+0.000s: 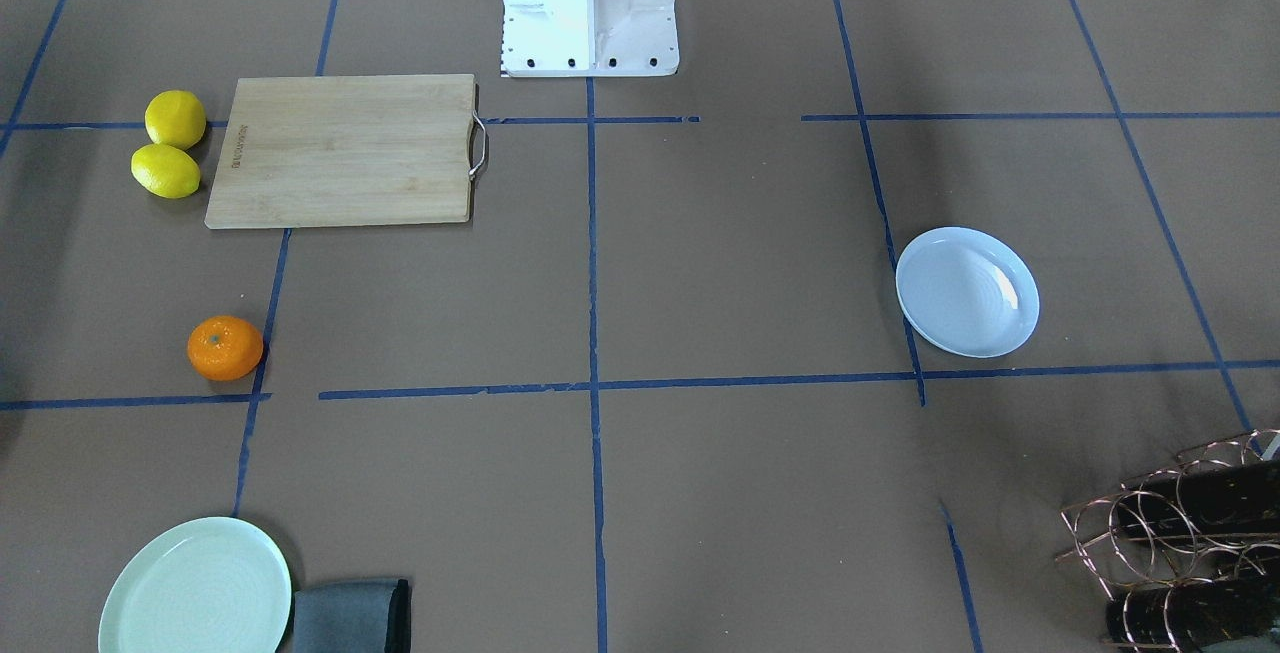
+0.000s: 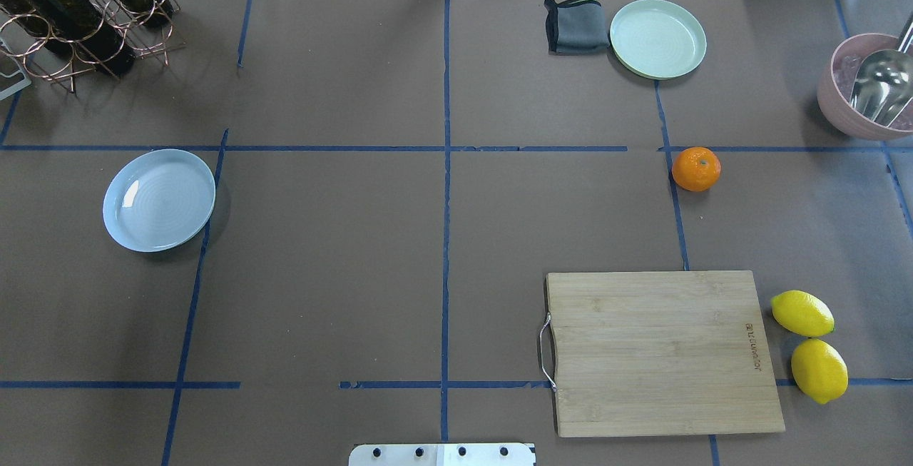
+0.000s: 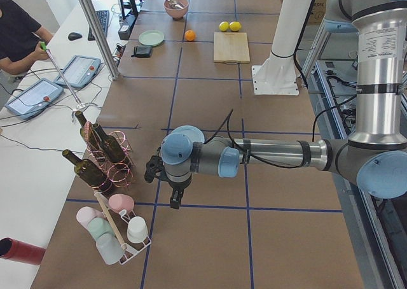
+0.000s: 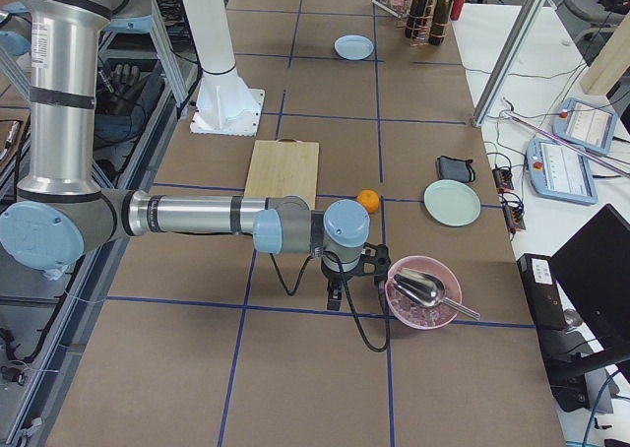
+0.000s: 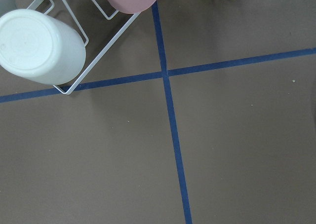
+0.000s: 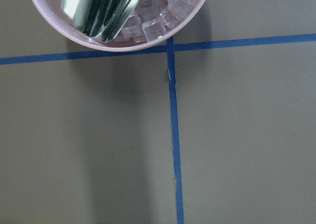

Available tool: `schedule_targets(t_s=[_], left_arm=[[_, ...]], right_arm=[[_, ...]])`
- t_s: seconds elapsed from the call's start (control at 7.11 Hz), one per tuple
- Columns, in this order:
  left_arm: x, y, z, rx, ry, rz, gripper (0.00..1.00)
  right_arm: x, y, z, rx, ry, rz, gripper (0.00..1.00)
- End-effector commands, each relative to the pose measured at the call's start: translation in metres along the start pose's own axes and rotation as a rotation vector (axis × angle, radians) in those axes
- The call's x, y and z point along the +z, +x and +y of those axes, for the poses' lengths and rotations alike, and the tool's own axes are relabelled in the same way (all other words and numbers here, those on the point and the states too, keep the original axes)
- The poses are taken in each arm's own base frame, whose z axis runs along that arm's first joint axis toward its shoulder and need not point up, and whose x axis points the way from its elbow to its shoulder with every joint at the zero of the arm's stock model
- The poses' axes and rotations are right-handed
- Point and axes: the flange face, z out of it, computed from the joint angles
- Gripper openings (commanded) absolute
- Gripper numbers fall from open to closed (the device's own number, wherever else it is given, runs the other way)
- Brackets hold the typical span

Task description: Pick orange to plate

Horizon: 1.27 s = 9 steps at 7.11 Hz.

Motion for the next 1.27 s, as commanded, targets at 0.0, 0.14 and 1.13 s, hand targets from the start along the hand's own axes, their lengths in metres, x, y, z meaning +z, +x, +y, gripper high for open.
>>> schedule_targets(t_s=[0.0, 0.14, 1.13], left_arm=[[-0.003, 0.003, -0.007, 0.01, 0.009, -0.001, 1.0], [-0.009, 0.009, -0.017, 0.025, 0.022, -0.002, 1.0], [-0.066, 0.101, -0.115, 0.328, 0.258, 0.043, 1.0]], right_arm=[[-0.001, 0.0, 0.0, -0.004, 0.004, 0.005, 1.0], [-0.001, 0.0, 0.003, -0.01, 0.007, -0.006, 1.0], [-0.058, -0.071, -0.035, -0.151, 0.225, -0.091, 1.0]])
